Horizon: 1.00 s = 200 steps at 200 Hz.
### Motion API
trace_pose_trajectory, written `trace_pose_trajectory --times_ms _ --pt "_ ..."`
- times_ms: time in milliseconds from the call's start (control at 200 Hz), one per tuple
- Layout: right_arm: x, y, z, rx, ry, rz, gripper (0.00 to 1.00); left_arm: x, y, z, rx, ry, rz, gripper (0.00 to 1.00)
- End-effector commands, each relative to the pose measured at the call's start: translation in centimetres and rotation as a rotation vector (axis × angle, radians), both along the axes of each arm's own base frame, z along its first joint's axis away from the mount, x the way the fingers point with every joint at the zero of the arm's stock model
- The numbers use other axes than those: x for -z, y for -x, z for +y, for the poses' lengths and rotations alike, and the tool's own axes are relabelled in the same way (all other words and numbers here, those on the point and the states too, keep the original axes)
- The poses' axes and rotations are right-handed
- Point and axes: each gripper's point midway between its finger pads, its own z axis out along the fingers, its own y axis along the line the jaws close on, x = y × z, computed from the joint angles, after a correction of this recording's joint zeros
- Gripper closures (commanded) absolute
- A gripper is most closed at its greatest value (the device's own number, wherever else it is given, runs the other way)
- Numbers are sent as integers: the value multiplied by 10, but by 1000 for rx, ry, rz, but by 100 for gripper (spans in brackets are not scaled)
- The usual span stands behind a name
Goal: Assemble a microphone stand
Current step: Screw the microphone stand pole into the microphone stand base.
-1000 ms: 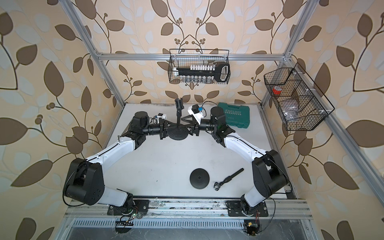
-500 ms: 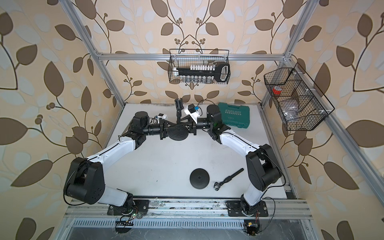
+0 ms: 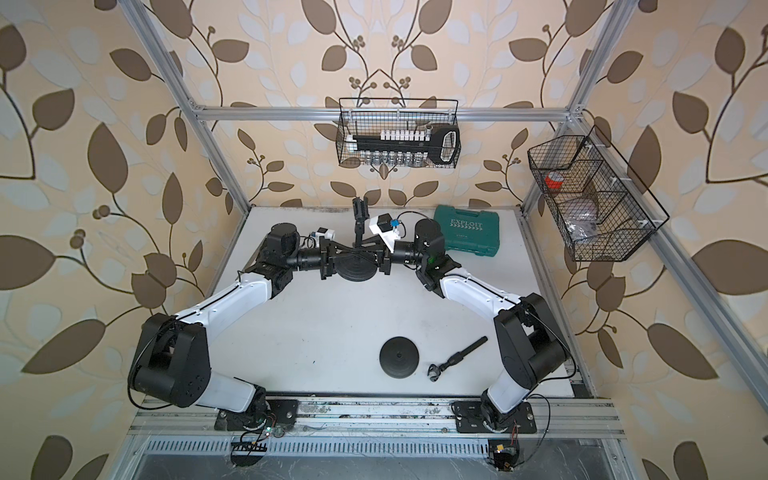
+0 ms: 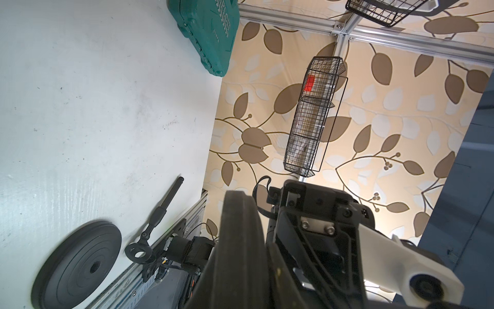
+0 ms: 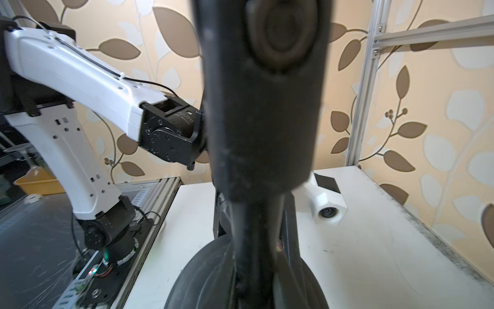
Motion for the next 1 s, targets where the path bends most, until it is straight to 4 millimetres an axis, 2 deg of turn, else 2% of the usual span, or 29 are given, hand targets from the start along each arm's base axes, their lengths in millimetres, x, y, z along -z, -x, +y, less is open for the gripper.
trace_pose_trajectory --times_ms 0,245,265,330,425,540,630,690,720,755,810,915,995 --pt "12 -12 -6 173 -9 56 100 -60 1 0 -7 58 -199 100" --pt "43 -19 -19 567 44 127 100 -59 -5 2 -42 43 -199 100" --pt "44 -14 -14 581 59 124 100 -59 -5 3 -44 42 -199 100" --pt "49 -11 -15 678 101 116 100 -58 -7 3 -52 40 -201 100" --pt "52 -6 -14 737 134 110 100 -58 -9 3 -57 39 -199 100" --pt "49 0 -8 688 138 108 100 -55 -11 3 -57 35 -193 100" --pt "42 7 -1 554 139 109 62 -51 -11 3 -55 25 -186 100" --pt "37 13 2 435 130 105 41 -48 -10 3 -54 9 -181 100" --pt "34 16 2 377 124 95 35 -46 -9 3 -52 2 -180 100" --pt "31 23 3 309 119 82 32 -45 -8 3 -49 -3 -180 100" --pt "29 23 -6 240 112 69 30 -43 -6 3 -43 -7 -178 100" --pt "24 22 -21 141 86 64 31 -40 -1 2 -17 -5 -174 100" --pt "19 18 -31 96 76 57 34 -37 3 1 5 0 -160 100"
